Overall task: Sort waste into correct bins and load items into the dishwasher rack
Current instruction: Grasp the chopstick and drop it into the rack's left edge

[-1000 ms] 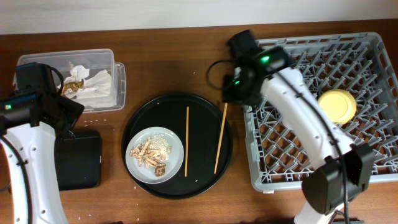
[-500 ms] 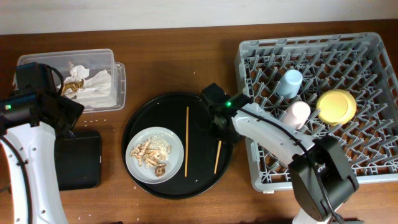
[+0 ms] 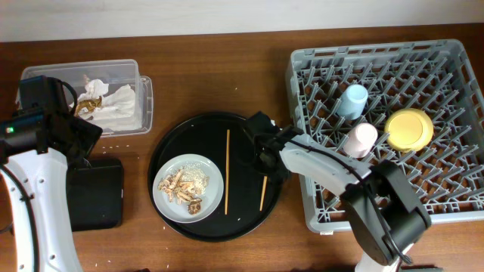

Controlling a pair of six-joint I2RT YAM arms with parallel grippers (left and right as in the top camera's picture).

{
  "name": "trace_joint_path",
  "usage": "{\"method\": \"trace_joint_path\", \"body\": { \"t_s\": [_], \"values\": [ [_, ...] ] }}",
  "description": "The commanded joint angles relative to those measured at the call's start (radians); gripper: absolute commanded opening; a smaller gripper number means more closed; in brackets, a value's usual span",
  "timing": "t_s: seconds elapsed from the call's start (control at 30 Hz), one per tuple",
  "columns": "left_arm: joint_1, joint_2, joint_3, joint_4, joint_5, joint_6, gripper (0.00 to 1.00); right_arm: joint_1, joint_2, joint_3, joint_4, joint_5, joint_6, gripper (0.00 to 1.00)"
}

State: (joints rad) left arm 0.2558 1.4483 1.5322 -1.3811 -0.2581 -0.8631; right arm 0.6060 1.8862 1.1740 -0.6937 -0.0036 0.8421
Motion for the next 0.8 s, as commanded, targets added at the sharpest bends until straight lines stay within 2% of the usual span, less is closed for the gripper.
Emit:
{"method": "trace_joint_path", "body": {
  "t_s": [0.0, 0.03, 0.13, 0.23, 0.3, 0.33, 0.4, 0.47, 0.53, 0.63, 0.77],
  "values": [
    [0.003, 0.0, 0.0, -0.001, -0.008, 0.005, 0.99, 0.01, 0.023, -0.009, 0.003, 0.048, 0.013, 0.24],
    [0.003, 0.0, 0.0, -0.001, -0.007, 0.005, 0.99, 0.01, 0.023, -0.009, 0.003, 0.059, 0.013, 0.23],
    [0.003, 0.0, 0.0, -0.001, -0.008, 0.005, 0.99, 0.01, 0.023, -0.009, 0.003, 0.061, 0.012, 0.07],
    [0.003, 0.0, 0.0, -0.001, -0.008, 0.005, 0.99, 0.005, 0.01, 0.012, -0.014, 0.023, 0.002, 0.04],
    [0.003, 0.0, 0.0, -0.001, -0.008, 0.005, 0.99, -0.015, -0.052, 0.089, -0.101, 0.004, -0.026, 0.04],
    [0.003, 0.0, 0.0, -0.001, -0.008, 0.005, 0.99, -0.026, -0.082, 0.128, -0.141, 0.008, -0.062, 0.04],
    [0.003, 0.0, 0.0, -0.001, -0.007, 0.005, 0.99, -0.088, -0.168, 0.256, -0.248, 0.008, -0.22, 0.04],
    [0.003, 0.0, 0.0, -0.001, -0.007, 0.005, 0.99, -0.177, -0.222, 0.35, -0.293, 0.019, -0.454, 0.04],
    [0.003, 0.0, 0.0, -0.001, -0.008, 0.005, 0.99, -0.29, -0.24, 0.381, -0.293, 0.065, -0.574, 0.04],
    [0.003, 0.0, 0.0, -0.001, -0.007, 0.005, 0.99, -0.397, -0.221, 0.38, -0.269, 0.056, -0.655, 0.04],
    [0.003, 0.0, 0.0, -0.001, -0.008, 0.005, 0.99, -0.423, -0.134, 0.38, -0.233, 0.01, -0.681, 0.04]
  ]
}}
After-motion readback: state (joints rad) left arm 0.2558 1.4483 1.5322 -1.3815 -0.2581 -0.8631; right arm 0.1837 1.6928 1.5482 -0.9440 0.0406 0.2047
